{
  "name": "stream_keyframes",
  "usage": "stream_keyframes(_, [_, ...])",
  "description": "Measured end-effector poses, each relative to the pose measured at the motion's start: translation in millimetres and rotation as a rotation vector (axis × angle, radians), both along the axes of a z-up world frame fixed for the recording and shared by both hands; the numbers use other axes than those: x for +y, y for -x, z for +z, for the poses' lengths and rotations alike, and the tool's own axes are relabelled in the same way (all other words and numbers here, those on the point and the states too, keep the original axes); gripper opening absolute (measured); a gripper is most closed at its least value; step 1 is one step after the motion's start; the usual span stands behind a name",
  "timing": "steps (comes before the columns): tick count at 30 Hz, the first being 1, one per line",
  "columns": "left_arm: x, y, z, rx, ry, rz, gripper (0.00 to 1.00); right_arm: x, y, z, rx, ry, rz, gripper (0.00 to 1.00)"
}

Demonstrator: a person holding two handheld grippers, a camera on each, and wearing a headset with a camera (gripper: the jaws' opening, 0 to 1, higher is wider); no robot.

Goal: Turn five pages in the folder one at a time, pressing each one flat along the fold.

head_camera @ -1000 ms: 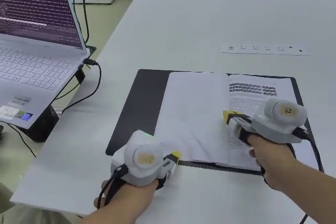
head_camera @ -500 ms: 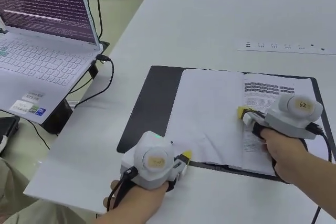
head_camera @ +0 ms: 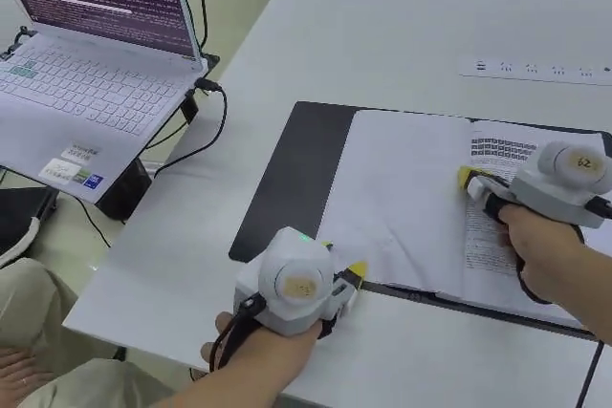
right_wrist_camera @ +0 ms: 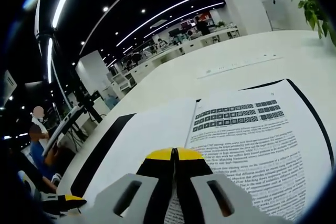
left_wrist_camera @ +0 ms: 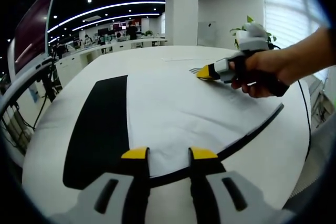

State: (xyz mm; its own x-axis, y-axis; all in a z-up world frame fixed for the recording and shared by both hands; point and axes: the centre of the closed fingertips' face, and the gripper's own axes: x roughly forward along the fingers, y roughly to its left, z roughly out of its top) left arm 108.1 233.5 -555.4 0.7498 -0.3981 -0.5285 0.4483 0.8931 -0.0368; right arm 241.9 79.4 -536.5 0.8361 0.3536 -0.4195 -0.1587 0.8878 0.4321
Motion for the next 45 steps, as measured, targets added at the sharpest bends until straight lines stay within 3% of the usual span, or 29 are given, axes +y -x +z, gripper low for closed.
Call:
stream_keyframes(20, [0.9,-1.6,-2.3,-0.006,0.013,0.004,0.28,-7.0,-62.2,6.6,-0.014,0.044,-0.028,0.00])
stream_keyframes(31, [1.3,-1.8,-2.4,-0.013,0.021,0.008,0.28,-18.1,-111.2,-3.7,-0.018,0.041,-0.032,0.00])
stream_keyframes(39, [1.0,-1.3,-1.8,-0.015,0.024,0.010,0.28,-17.5,-104.0,-6.8,-0.021,0.046,-0.014,0.00])
stream_keyframes(45, [1.1,-1.2,-1.9,-0.019,0.028,0.012,0.28,-12.0,-82.4,-6.0,-0.034,0.050,0.032,0.00])
